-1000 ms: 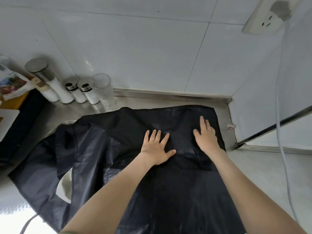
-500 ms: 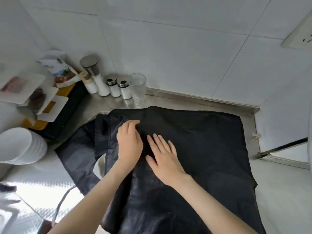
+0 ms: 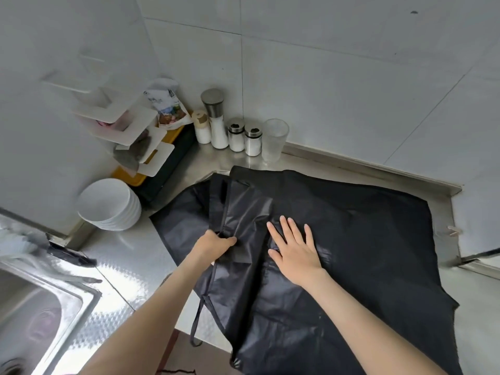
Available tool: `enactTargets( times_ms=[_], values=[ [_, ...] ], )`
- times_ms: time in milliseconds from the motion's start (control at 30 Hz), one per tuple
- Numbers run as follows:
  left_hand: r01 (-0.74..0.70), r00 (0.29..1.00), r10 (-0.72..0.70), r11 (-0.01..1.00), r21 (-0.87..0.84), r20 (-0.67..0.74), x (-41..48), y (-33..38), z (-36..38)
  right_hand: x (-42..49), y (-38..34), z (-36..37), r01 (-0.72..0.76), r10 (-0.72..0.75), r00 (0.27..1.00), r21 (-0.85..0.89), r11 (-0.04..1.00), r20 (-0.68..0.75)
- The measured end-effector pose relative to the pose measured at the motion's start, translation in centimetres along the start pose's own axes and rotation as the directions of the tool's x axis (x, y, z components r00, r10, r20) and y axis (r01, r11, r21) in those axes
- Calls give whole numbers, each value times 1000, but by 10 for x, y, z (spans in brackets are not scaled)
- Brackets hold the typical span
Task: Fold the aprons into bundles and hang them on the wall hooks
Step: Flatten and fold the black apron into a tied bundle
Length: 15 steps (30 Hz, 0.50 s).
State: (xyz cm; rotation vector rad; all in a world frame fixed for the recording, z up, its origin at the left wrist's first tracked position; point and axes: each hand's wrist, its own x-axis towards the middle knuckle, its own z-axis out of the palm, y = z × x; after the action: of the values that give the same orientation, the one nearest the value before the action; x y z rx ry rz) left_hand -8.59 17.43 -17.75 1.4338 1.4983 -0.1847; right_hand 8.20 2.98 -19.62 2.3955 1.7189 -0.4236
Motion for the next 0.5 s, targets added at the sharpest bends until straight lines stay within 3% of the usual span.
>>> enactTargets(
  times_ms=[100,267,500],
  values=[
    [-3,1000,4,999,-44,27,-3,0,0,-4,-10,-3,-62,60,993,-15,998,-97],
    [-11,997,27,978,-208,75,-3,0,-9,-9,-20,-9,-33,48,973,68,997,-226],
    [-98,994,104,979,-179,24,-14,14,-37,-1,-12,-22,-52,30,994,228,972,102]
  ],
)
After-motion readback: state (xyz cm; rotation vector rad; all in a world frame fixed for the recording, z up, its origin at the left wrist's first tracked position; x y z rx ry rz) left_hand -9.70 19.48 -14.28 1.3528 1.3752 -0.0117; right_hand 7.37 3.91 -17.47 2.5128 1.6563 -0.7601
